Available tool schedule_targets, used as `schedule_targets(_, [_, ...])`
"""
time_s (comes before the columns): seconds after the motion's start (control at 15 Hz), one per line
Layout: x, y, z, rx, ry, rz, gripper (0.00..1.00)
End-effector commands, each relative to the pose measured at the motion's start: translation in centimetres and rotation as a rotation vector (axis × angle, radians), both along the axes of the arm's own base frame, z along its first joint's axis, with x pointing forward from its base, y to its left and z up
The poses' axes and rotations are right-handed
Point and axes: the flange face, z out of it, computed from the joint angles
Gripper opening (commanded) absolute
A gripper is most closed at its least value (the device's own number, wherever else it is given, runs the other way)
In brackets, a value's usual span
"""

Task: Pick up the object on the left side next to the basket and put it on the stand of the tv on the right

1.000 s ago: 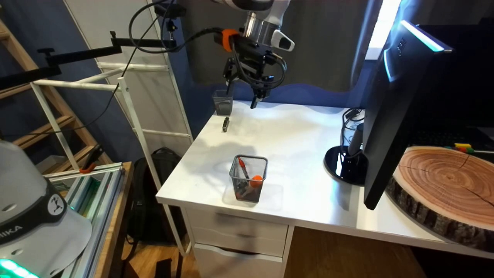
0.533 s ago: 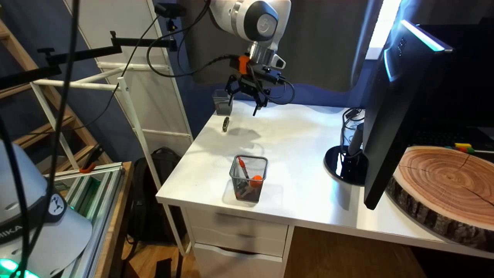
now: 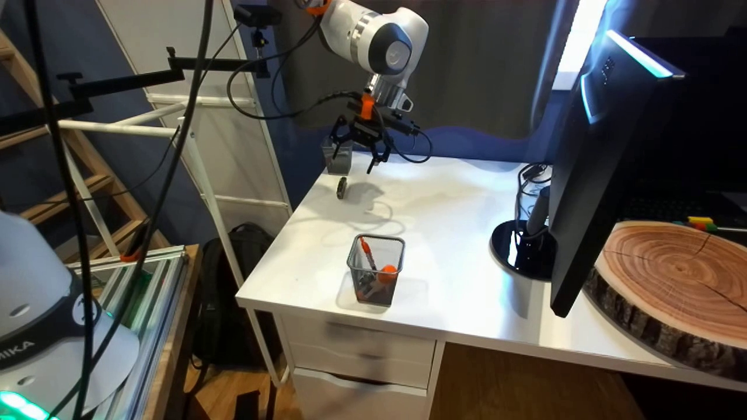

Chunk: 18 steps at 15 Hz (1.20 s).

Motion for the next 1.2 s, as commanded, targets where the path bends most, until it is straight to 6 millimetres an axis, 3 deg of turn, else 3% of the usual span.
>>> schedule_targets(0.0, [-0.1, 1.8, -2.3, -0.023, 0.015, 0.035, 1.0])
schedule_targets(0.27, [-2.4, 5.8, -6.6, -0.064, 0.022, 0.077, 1.0])
schedule_targets(0.47, [-3.4, 8.1, -8.4, -0.13, -0.046, 0.149, 1.0])
schedule_targets(0.73, [-2.4, 9.1, -9.3, -0.204, -0.172, 0.212, 1.0])
schedule_targets(1.13, [-1.6, 11.3, -9.2, -0.1, -0.225, 0.232, 1.0])
